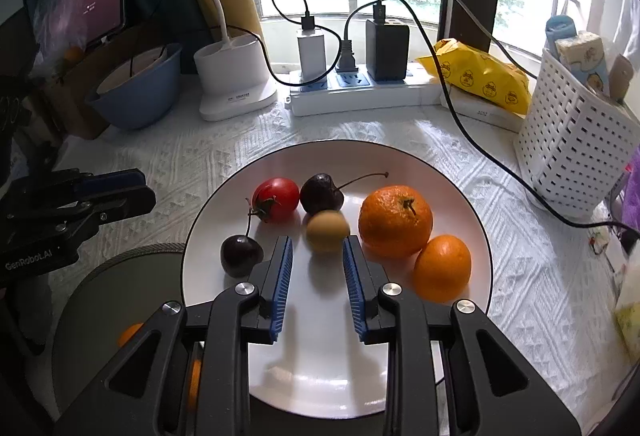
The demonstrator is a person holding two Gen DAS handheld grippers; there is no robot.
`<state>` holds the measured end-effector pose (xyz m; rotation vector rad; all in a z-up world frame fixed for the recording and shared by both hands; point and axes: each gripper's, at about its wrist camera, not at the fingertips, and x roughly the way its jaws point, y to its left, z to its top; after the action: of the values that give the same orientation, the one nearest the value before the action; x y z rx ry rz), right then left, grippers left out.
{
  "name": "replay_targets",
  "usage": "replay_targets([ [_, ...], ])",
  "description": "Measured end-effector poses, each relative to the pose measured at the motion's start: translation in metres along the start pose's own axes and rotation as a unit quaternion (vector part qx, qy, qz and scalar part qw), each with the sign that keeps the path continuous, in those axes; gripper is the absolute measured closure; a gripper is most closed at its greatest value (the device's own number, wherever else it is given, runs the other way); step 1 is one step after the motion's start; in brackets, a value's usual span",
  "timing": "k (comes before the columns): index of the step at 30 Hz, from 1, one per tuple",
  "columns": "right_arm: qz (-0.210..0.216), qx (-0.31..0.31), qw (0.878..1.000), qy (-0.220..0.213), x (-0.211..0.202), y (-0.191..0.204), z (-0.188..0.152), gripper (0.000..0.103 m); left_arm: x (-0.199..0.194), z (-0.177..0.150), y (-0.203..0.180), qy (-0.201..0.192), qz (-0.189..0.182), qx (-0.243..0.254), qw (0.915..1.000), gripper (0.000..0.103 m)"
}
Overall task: Organize fruits
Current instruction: 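Carry the cherry and kiwi onto the white plate and open both tools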
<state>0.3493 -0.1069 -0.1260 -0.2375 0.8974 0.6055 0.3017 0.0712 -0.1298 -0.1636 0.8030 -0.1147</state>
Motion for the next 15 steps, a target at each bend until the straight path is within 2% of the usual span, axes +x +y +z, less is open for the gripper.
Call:
replay_targets([
  [10, -0.003, 0.002, 1.0, -0.013, -0.021, 0.004, -0.002, 0.075, -0.014, -0.004, -0.007, -0.008, -0.005, 0.001, 1.0, 0.071],
  [11, -0.004, 0.002, 1.0, -0.015, -0.024, 0.005, -0.003, 0.075, -0.016, -0.005, -0.008, -0.011, -0.006, 0.001, 0.9999, 0.066],
  [12, -0.004, 0.002, 1.0, -0.017, -0.028, 0.006, -0.005, 0.075, -0.021, -0.006, -0.009, -0.016, -0.007, -0.001, 0.9999, 0.056],
  [15, -0.006, 0.001, 1.0, -0.023, -0.039, 0.01, -0.009, 0.075, -0.03, -0.009, -0.012, -0.023, -0.012, -0.003, 0.9997, 0.056],
])
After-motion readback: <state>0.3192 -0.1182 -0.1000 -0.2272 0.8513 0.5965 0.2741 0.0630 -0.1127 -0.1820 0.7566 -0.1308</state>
